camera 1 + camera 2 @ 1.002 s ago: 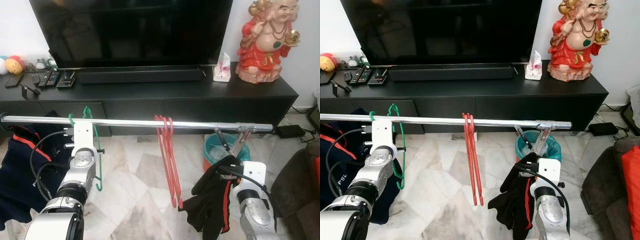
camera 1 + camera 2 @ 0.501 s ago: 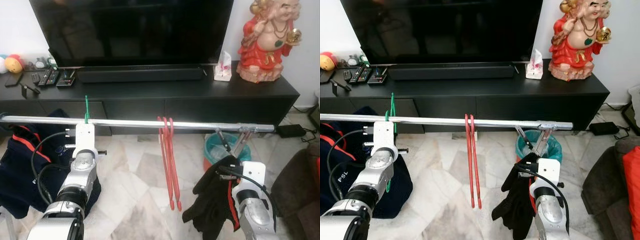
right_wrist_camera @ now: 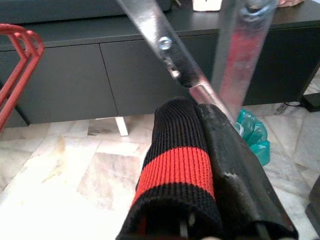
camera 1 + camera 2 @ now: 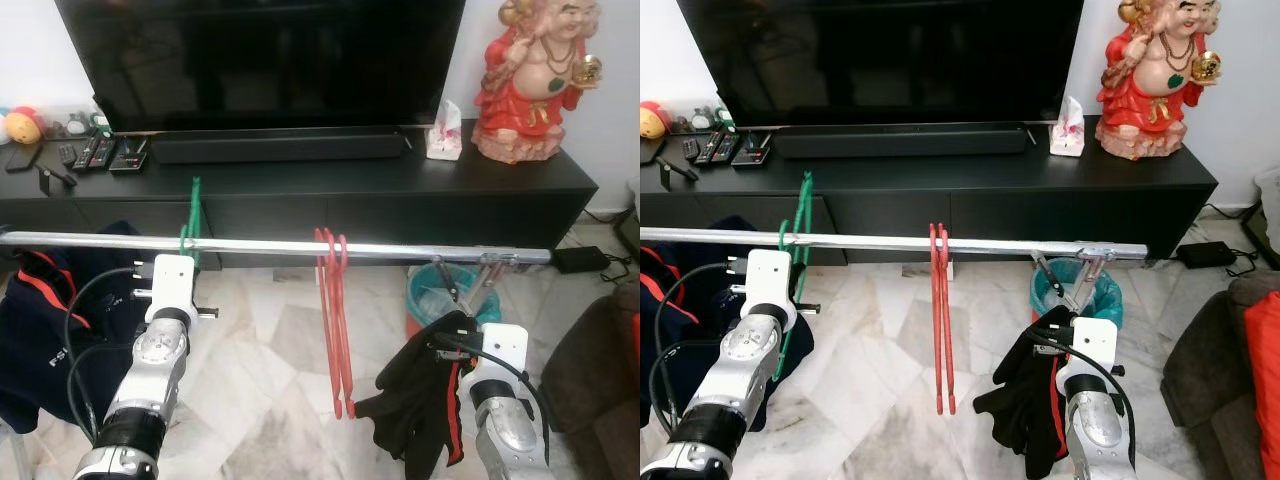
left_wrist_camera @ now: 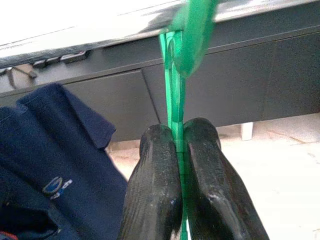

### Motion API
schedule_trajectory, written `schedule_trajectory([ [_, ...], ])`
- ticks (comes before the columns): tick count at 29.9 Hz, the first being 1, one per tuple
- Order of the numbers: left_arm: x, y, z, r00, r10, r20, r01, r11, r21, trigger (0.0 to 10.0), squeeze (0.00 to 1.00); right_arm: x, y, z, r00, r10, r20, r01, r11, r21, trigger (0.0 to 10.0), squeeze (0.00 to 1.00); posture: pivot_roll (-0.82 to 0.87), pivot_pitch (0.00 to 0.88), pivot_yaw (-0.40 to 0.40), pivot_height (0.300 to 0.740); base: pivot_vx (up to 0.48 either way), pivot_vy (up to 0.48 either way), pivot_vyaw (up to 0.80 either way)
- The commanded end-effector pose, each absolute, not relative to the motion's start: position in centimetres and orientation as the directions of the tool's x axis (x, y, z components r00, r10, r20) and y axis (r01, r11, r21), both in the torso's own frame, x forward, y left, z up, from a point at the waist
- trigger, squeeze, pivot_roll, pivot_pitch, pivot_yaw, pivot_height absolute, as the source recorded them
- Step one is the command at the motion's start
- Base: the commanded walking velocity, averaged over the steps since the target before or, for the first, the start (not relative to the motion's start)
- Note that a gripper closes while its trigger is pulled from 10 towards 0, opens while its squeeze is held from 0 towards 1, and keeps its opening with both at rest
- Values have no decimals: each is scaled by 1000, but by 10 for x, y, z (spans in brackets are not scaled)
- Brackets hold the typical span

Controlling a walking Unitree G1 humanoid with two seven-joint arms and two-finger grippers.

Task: Hang hanger

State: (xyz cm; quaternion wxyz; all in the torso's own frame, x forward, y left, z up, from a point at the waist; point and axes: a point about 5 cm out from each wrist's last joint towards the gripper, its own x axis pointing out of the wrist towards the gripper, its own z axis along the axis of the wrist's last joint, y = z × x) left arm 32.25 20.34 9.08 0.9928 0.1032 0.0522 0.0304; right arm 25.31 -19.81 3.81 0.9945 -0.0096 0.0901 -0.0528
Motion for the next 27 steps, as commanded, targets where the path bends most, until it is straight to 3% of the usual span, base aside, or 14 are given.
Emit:
schedule_trajectory([
  [1,323,201,108,1000,28,-12,-24,977,213,10000,0,256,-197,46,984,-103,-142,99,995,-29,10000,0,-36,0,31,740,0,0,0],
  [2,323,201,108,1000,28,-12,-24,977,213,10000,0,256,-197,46,984,-103,-142,99,995,-29,10000,0,-36,0,31,740,0,0,0],
  [6,279,208,75,992,-58,-110,84,965,249,10000,0,256,-197,45,984,-99,-145,95,995,-30,10000,0,-31,0,30,740,0,0,0],
  [27,263,194,57,981,-75,-180,106,980,168,10000,0,257,-198,46,985,-93,-145,89,995,-38,10000,0,-46,0,26,740,-12,0,0],
])
